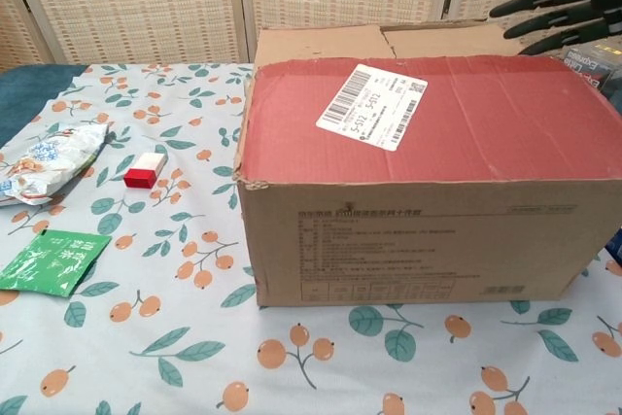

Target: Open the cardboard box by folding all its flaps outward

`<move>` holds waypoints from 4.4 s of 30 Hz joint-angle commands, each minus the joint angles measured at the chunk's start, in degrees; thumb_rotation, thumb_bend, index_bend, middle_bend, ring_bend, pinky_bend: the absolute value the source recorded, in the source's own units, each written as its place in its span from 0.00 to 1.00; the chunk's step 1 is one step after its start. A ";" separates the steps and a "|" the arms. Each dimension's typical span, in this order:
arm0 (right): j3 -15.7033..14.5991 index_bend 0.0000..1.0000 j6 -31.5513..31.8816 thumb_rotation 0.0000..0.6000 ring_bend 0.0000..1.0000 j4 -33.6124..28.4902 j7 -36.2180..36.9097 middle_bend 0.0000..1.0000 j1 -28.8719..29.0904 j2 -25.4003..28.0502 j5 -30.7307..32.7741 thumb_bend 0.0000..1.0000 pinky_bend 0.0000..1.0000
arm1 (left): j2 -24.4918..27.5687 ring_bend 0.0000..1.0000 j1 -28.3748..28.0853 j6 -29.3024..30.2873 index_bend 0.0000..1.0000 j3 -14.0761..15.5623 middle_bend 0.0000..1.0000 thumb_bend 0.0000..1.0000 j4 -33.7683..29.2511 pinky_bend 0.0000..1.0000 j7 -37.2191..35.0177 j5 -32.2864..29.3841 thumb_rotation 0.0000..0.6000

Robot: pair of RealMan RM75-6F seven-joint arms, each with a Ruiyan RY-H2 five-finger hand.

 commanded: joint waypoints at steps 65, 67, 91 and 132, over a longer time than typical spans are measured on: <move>-10.06 0.01 15.16 1.00 0.00 -56.71 -74.00 0.00 -24.03 28.15 -9.44 0.36 0.19 | 0.07 0.00 -0.39 5.69 0.07 2.87 0.00 0.40 -5.00 0.00 5.47 8.87 1.00; -7.08 0.02 13.05 1.00 0.00 -60.12 -81.02 0.00 -23.93 28.47 -6.07 0.36 0.18 | 0.16 0.00 -0.47 5.64 0.07 2.89 0.00 0.40 -4.96 0.00 4.99 8.99 1.00; 26.24 0.49 -22.54 0.92 0.00 -72.85 -153.97 0.00 -3.69 11.45 45.41 0.36 0.00 | 1.79 0.04 1.24 7.60 0.10 2.58 0.04 0.40 -0.15 0.00 -9.73 9.02 1.00; 23.97 0.50 -32.08 0.66 0.00 -55.65 -157.63 0.00 6.73 -0.23 57.35 0.36 0.00 | 1.36 0.00 2.42 8.10 0.07 1.60 0.04 0.40 2.35 0.00 -13.54 7.59 1.00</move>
